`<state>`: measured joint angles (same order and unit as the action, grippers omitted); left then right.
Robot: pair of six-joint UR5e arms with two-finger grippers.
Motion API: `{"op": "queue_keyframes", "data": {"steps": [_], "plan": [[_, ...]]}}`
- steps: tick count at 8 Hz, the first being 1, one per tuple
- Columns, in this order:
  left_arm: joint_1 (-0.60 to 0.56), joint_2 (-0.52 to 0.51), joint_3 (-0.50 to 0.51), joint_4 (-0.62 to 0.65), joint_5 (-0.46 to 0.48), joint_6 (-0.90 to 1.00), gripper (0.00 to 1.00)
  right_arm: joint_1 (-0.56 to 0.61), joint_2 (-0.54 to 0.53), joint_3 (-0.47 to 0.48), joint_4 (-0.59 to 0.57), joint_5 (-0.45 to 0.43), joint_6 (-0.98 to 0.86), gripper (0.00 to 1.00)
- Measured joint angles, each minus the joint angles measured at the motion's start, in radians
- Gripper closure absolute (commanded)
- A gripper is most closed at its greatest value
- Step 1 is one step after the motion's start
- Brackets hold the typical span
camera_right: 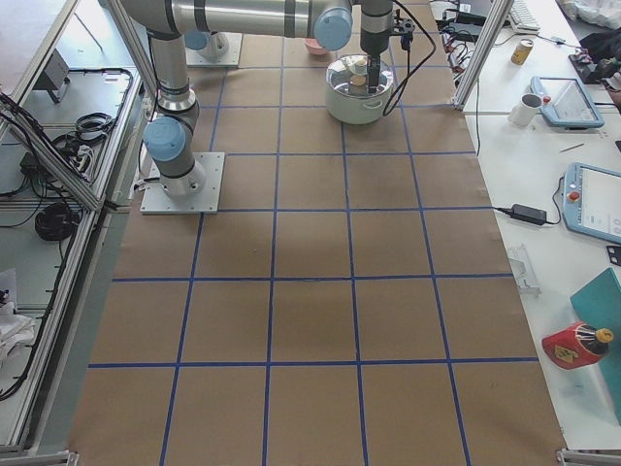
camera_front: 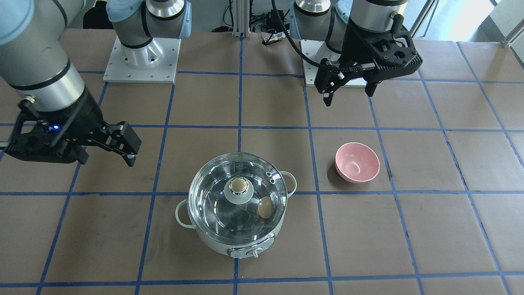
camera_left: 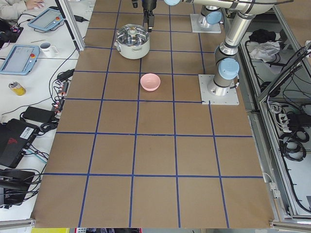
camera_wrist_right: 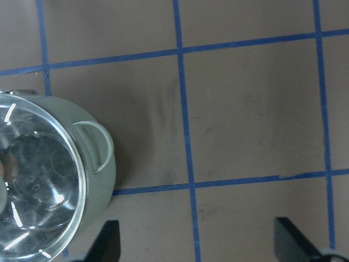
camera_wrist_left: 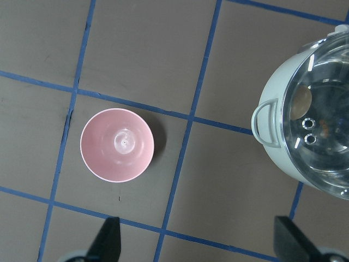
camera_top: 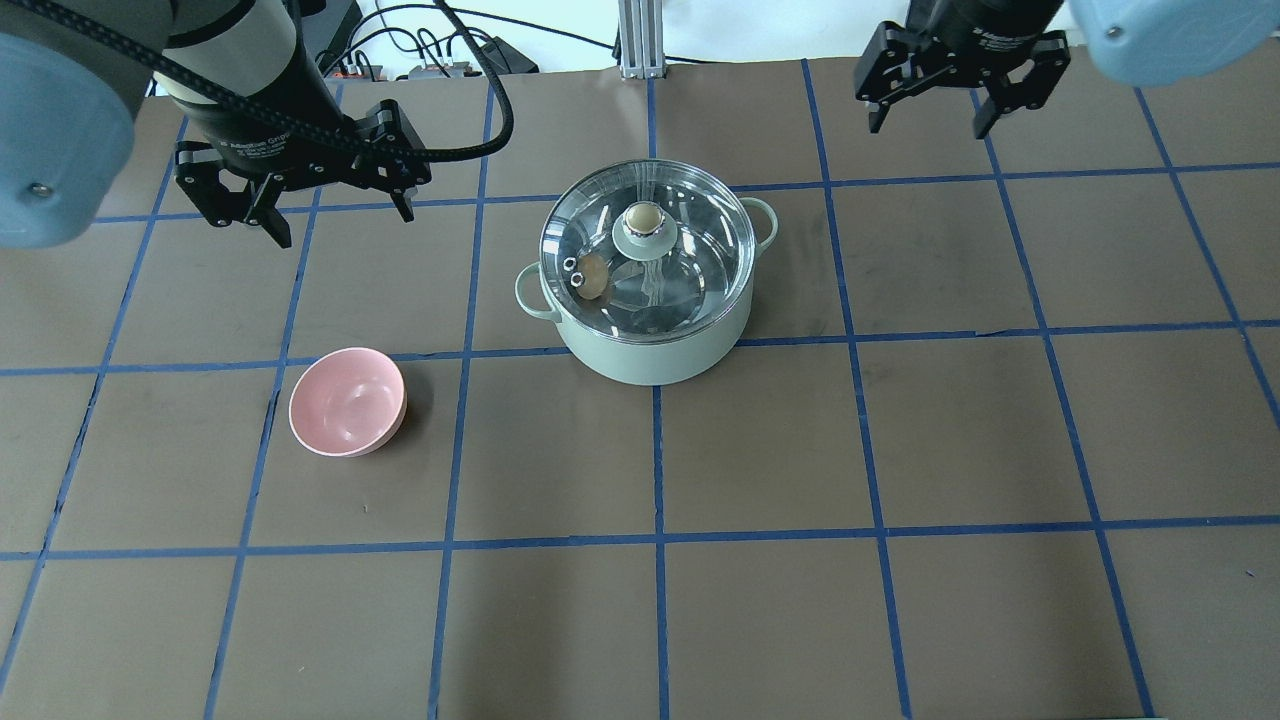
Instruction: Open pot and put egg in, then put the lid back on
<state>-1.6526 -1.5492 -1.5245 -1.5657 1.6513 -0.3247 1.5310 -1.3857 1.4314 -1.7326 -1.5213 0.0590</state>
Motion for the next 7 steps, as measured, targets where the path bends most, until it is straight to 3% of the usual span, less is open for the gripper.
{"op": "queue_keyframes", "data": {"steps": [3, 7], "plan": [[0.001, 0.000, 0.002, 0.016, -0.001, -0.001, 0.00, -0.056, -0.045, 0.001, 0.068, -0.080, -0.032, 0.00], [0.004, 0.000, 0.004, 0.022, 0.000, -0.016, 0.00, -0.054, -0.054, 0.033, 0.080, -0.083, -0.034, 0.00]]}}
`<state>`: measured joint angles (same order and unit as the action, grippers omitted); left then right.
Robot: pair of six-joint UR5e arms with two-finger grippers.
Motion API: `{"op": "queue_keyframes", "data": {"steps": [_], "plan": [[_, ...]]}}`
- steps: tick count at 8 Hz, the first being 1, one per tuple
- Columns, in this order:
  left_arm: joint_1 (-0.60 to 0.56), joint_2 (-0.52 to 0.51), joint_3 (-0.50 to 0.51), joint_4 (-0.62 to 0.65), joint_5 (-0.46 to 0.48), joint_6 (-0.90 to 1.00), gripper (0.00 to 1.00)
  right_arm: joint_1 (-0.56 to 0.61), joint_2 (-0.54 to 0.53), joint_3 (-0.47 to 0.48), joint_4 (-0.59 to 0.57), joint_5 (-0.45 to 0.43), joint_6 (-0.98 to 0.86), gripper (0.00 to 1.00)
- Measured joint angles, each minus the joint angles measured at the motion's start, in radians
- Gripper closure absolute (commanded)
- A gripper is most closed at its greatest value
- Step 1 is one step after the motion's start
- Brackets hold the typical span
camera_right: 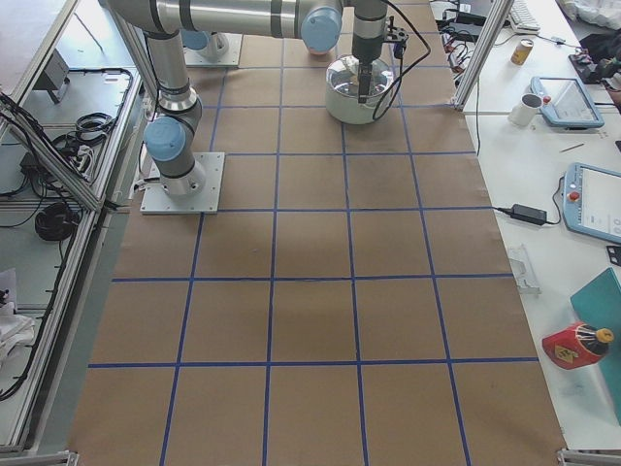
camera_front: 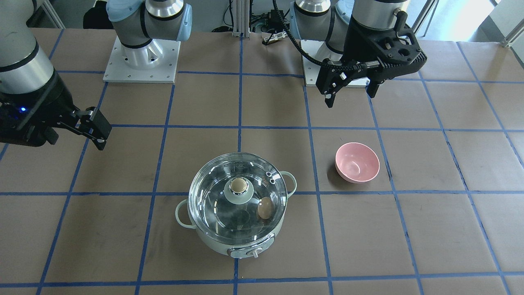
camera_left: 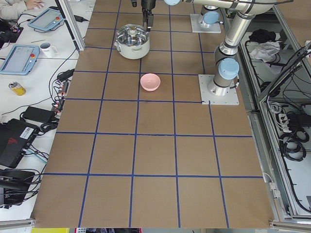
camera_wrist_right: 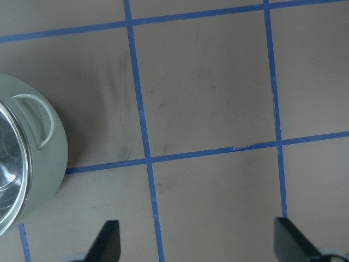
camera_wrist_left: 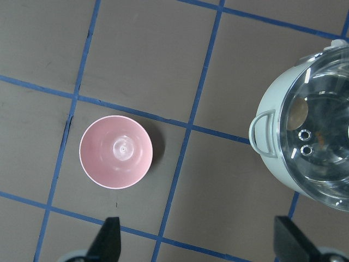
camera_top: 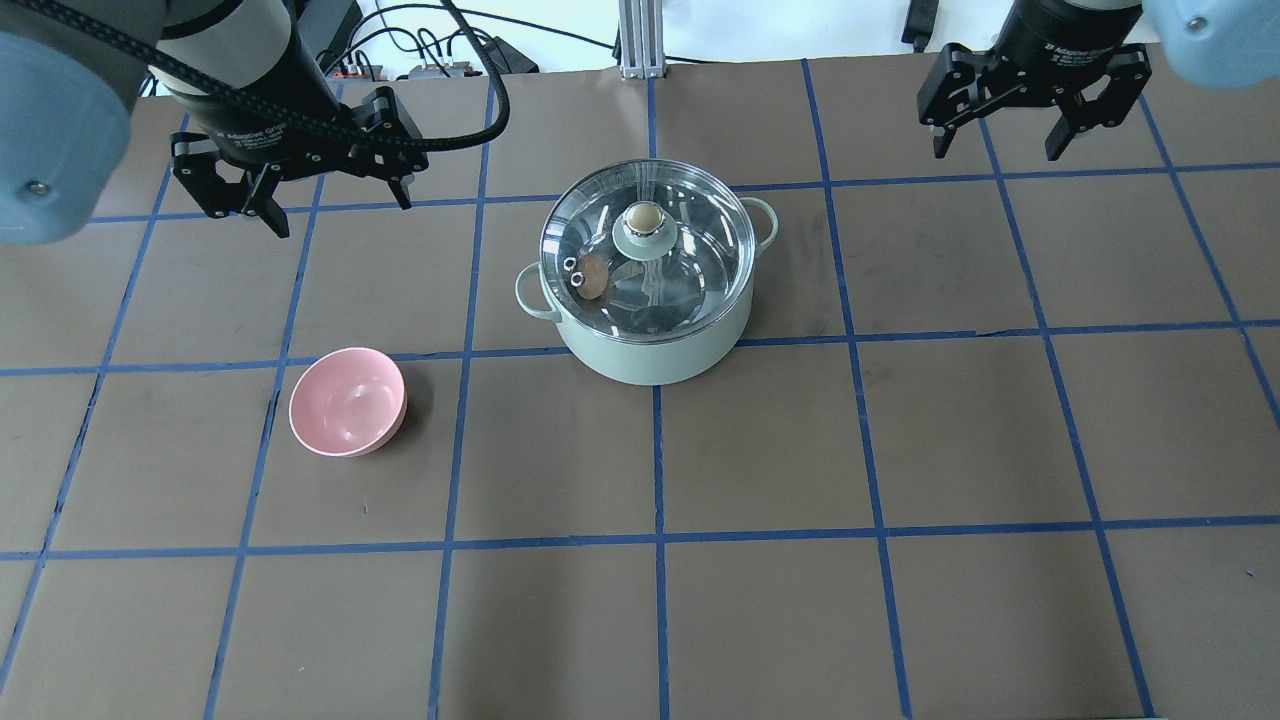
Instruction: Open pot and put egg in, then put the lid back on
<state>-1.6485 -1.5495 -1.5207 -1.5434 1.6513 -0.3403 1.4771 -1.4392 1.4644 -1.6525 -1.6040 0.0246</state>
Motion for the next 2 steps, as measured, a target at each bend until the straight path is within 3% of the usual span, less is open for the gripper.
{"op": "queue_keyframes", "data": {"steps": [2], "plan": [[0.018, -0.002, 0.000, -0.001, -0.001, -0.003, 0.00, 0.000, 0.000, 0.011, 0.003, 0.000, 0.000, 0.00]]}}
